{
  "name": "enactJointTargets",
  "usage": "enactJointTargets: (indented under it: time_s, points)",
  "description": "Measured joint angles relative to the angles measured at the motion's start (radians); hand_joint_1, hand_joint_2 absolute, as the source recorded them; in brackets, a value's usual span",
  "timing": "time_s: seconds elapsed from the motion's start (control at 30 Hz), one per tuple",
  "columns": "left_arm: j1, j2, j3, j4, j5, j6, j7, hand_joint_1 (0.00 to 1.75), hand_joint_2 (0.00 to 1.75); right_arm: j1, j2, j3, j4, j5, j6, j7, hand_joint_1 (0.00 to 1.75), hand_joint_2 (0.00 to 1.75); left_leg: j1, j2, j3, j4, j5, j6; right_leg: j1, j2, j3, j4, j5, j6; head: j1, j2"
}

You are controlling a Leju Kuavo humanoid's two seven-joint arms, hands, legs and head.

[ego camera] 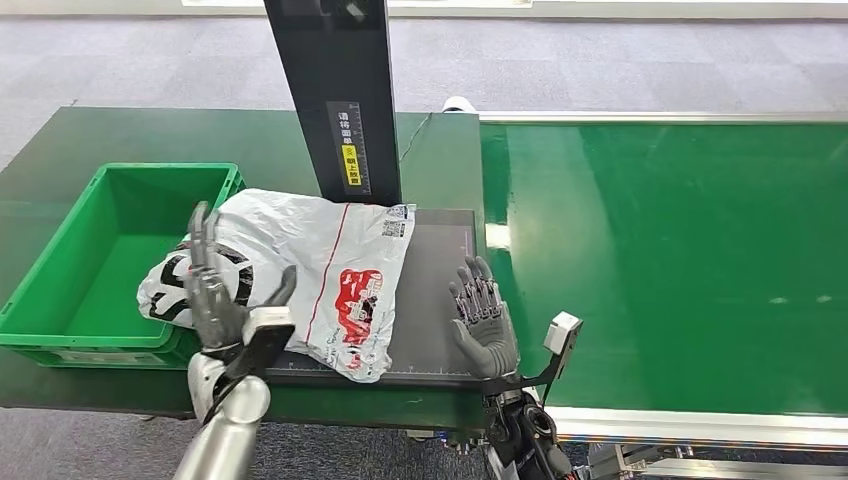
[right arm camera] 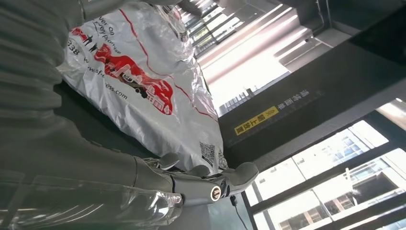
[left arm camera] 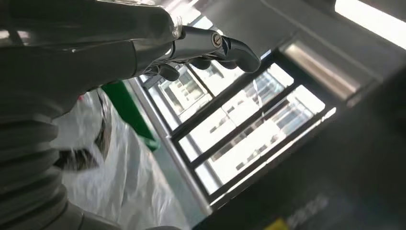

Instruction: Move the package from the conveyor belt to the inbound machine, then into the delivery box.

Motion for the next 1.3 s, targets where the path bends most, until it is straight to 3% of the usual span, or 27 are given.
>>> enactJointTargets:
  time_s: [0.17, 0.3, 0.43, 0.6, 0.63, 0.73, 0.77, 0.8, 1.07, 1.3]
  points:
    - [-0.169, 0.061, -0.032, 0.333, -0.145, 0.001, 0.125, 0.0, 1.75, 0.01, 0.001, -0.041, 0.0, -0.041, 0.02, 0.01, 0.0, 1.75, 0.0, 0.001, -0.001, 0.0, 0.0, 0.0, 0.0, 0.001, -0.001, 0.0, 0.0, 0.0, 0.0, 0.0]
    - [-0.248, 0.126, -0.041, 0.519, -0.22, -0.004, 0.234, 0.0, 1.75, 0.024, 0.0, -0.074, 0.004, -0.084, 0.031, 0.017, 0.0, 1.75, 0.0, 0.003, -0.002, 0.0, 0.0, 0.0, 0.001, 0.003, -0.003, 0.001, 0.0, 0.0, 0.0, 0.0]
    - [-0.294, 0.18, -0.041, 0.632, -0.266, -0.023, 0.299, 0.0, 1.75, 0.038, -0.001, -0.099, 0.007, -0.112, 0.042, 0.02, 0.0, 1.75, 0.001, 0.003, -0.003, -0.001, 0.0, 0.0, 0.001, 0.003, -0.003, 0.001, 0.0, 0.0, 0.0, 0.0]
    - [-0.322, 0.215, -0.05, 0.696, -0.316, -0.023, 0.329, 0.0, 1.75, 0.044, -0.001, -0.124, 0.015, -0.141, 0.049, 0.04, 0.0, 1.75, 0.0, 0.006, -0.001, -0.001, -0.001, -0.001, 0.001, 0.005, -0.001, 0.001, 0.0, -0.001, 0.0, 0.0]
    - [-0.325, 0.219, -0.052, 0.702, -0.319, -0.026, 0.33, 0.16, 1.75, 0.044, -0.001, -0.128, 0.017, -0.145, 0.049, 0.043, 0.0, 1.75, 0.0, 0.006, 0.0, -0.001, -0.001, -0.001, 0.001, 0.005, -0.001, 0.001, 0.0, -0.001, 0.0, 0.0]
    - [-0.329, 0.225, -0.054, 0.716, -0.323, -0.047, 0.32, 1.3, 1.75, 0.043, -0.001, -0.138, 0.026, -0.152, 0.05, 0.048, 0.0, 1.75, 0.001, 0.006, 0.001, -0.001, 0.0, -0.001, 0.001, 0.005, 0.0, 0.001, 0.001, -0.001, 0.0, 0.0]
    - [-0.33, 0.226, -0.054, 0.718, -0.321, -0.056, 0.311, 1.58, 1.75, 0.043, -0.001, -0.14, 0.028, -0.154, 0.05, 0.048, 0.0, 1.75, 0.001, 0.006, 0.001, -0.001, 0.0, -0.001, 0.001, 0.005, 0.0, 0.001, 0.001, -0.001, 0.0, 0.0]
    - [-0.329, 0.226, -0.054, 0.72, -0.316, -0.065, 0.298, 1.67, 1.75, 0.042, -0.001, -0.142, 0.031, -0.155, 0.05, 0.048, 0.0, 1.75, 0.001, 0.006, 0.001, -0.001, 0.0, -0.001, 0.001, 0.005, 0.0, 0.001, 0.001, -0.002, 0.0, 0.0]
    - [-0.301, 0.207, -0.022, 0.699, -0.205, -0.132, 0.079, 1.75, 1.75, 0.042, -0.001, -0.155, 0.047, -0.149, 0.05, 0.045, 0.0, 1.75, 0.001, 0.005, 0.001, -0.001, 0.0, -0.002, 0.001, 0.005, -0.001, 0.001, 0.001, -0.001, 0.0, 0.0]
    - [-0.213, 0.168, -0.009, 0.536, -0.098, -0.179, -0.038, 1.75, 1.75, 0.044, -0.001, -0.16, 0.062, -0.14, 0.048, 0.035, 0.0, 1.75, 0.0, 0.005, -0.002, 0.0, 0.0, -0.002, 0.0, 0.005, -0.003, 0.001, 0.001, -0.001, 0.0, 0.0]
